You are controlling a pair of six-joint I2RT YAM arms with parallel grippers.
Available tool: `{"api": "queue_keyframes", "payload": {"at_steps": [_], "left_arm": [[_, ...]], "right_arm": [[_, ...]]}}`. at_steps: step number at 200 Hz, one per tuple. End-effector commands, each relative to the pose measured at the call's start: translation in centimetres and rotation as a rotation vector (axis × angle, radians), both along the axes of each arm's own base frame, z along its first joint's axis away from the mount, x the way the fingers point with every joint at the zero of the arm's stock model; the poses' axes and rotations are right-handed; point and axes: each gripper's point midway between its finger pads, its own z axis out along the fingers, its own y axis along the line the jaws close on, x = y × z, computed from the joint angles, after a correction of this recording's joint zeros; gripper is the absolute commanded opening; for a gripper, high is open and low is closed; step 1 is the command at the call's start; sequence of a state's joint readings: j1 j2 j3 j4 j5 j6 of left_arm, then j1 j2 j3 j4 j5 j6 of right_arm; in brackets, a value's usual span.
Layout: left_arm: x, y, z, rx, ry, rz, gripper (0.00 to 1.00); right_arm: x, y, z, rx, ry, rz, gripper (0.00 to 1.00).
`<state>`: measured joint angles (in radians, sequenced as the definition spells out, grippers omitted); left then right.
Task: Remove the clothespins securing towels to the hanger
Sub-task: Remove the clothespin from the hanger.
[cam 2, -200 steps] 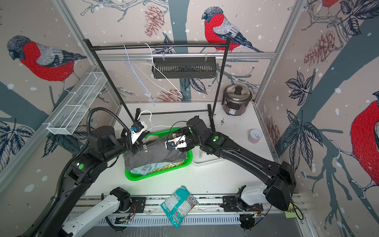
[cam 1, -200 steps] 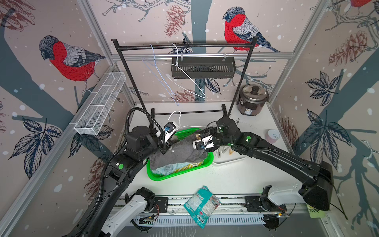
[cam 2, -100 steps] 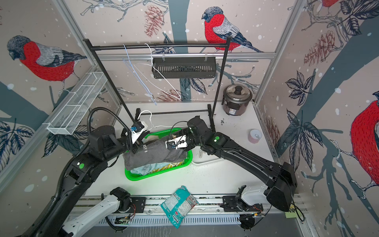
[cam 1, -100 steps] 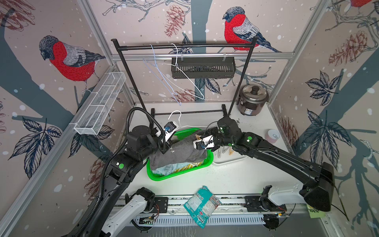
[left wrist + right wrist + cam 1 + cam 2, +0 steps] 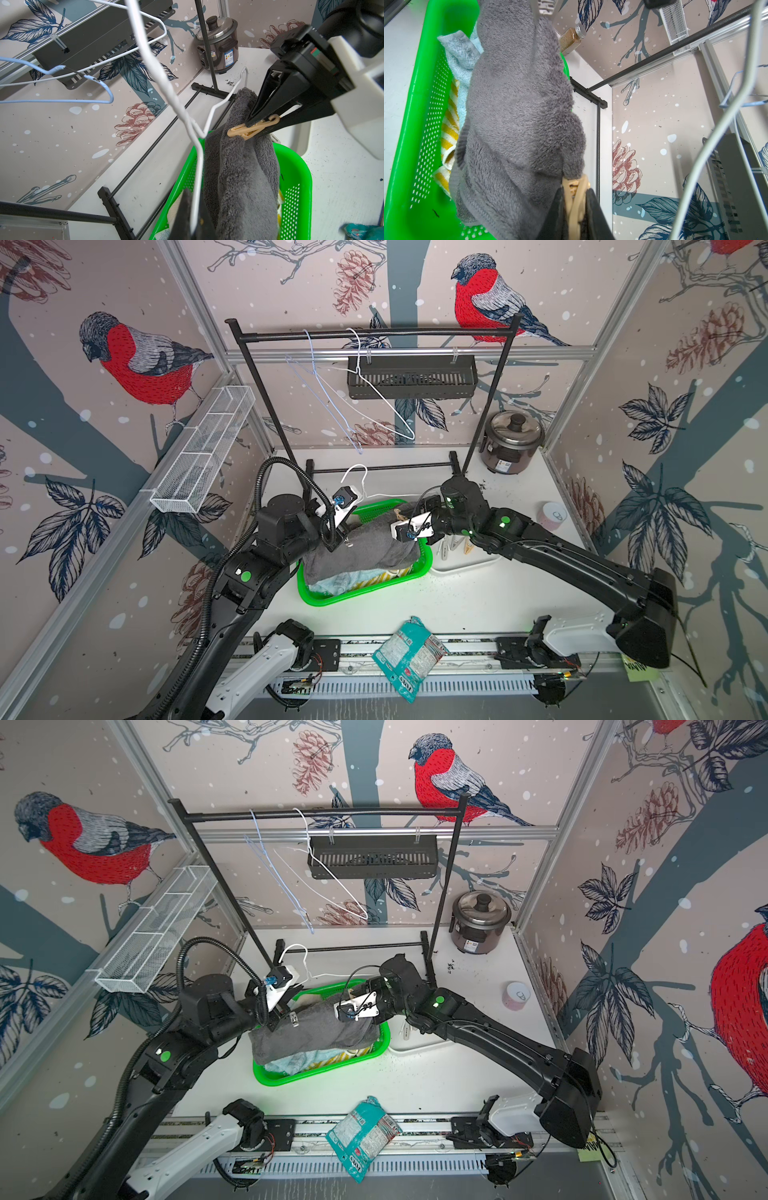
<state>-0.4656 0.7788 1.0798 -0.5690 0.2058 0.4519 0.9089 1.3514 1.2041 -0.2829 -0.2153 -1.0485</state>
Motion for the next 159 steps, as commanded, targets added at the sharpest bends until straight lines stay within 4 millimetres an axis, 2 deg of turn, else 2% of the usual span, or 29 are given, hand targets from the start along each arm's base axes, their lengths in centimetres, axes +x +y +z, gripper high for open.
{"api": "queue_keyframes", "payload": {"at_steps": [1,112,133,137,159], "left_arm": [[0.0,-0.1,1.0,-0.015,-0.032,-0.006,0.0],[1.1,0.5,-0.3,0.017,-0.013,0.049,0.0],[1.5,0.9,-0.5,0.024,-0.014,0.081,0.0],[1.5,1.0,-0.4,0.023,-0.02,0.087,0.0],[1.7,1.5,-0.1,0.02,-0.044,0.115,0.0]], "right_arm": [[0.1,0.2,0.7,0.024,-0.005,-0.006,0.17],[-1.5,-0.8,3.5,0.087,0.017,0.001,0.14],[-1.8,-1.4,3.3,0.087,0.05,-0.025,0.14],[-2.0,-1.9,4.2,0.108,0.043,-0.034,0.14],[-2.0,-3.6,4.6,0.162,0.081,-0.133,0.14]]}}
